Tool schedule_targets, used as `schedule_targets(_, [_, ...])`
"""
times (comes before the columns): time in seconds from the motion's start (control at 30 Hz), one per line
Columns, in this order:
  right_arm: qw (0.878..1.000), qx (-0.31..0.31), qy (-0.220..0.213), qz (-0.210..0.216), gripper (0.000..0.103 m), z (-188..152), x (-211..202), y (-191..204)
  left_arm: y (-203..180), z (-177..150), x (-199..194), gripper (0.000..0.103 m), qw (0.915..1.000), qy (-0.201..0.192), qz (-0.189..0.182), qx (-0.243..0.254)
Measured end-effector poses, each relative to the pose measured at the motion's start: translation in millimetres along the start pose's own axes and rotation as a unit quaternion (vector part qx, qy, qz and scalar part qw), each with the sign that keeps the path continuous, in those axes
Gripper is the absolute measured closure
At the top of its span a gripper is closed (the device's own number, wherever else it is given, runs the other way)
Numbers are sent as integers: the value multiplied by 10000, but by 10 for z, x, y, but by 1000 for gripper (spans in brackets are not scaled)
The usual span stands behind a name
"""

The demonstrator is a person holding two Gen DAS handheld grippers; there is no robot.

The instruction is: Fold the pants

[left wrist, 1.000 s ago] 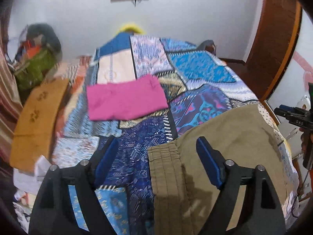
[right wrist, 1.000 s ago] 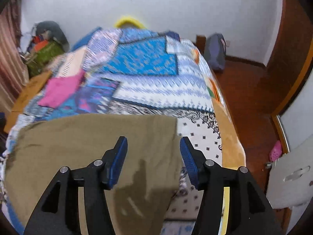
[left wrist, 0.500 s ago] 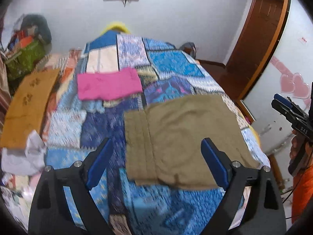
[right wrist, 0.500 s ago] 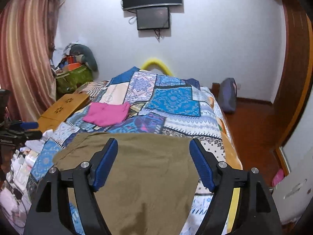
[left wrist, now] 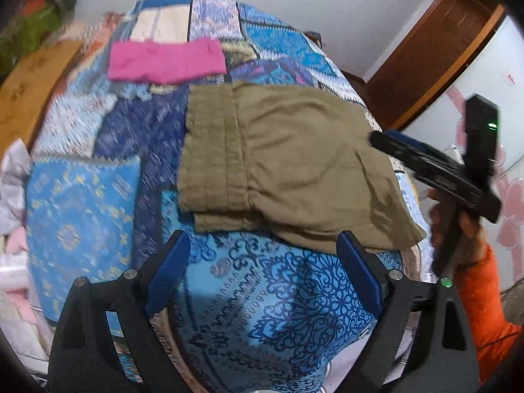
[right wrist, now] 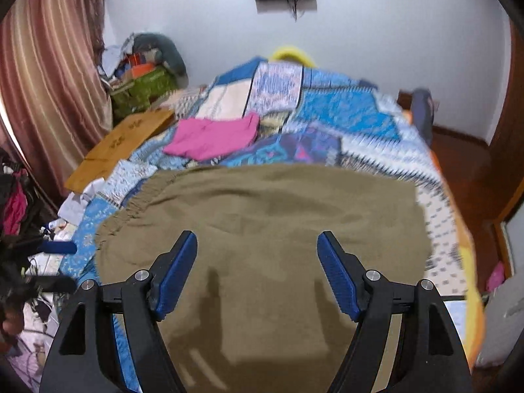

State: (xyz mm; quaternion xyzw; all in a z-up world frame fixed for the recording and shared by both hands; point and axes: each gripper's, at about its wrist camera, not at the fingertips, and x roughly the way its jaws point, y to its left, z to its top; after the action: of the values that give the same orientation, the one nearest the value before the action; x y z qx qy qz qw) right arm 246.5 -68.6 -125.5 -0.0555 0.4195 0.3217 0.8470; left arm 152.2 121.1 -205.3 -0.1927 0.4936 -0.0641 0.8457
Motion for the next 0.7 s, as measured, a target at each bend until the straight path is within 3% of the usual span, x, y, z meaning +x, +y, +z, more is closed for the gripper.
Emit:
schedule_targets(0.1, [9991,63,407,106,30,-173,157,-6,48,-25,122,12,9997,157,-132,-146])
schedule_targets(0.23, [9978,68,615,234,30,-432,139,-44,77,-48,254,12,9974,307,-483,-441])
schedule_targets(0.47, [9989,-24,457,112,30,-750,-166,-109,26,62,344,10,9946,164,-779,-667])
schedule_targets(0.7, [9990,198,381,155,30,-851,-247,-187,123,336,506,10,9846,212,-1248,-1209])
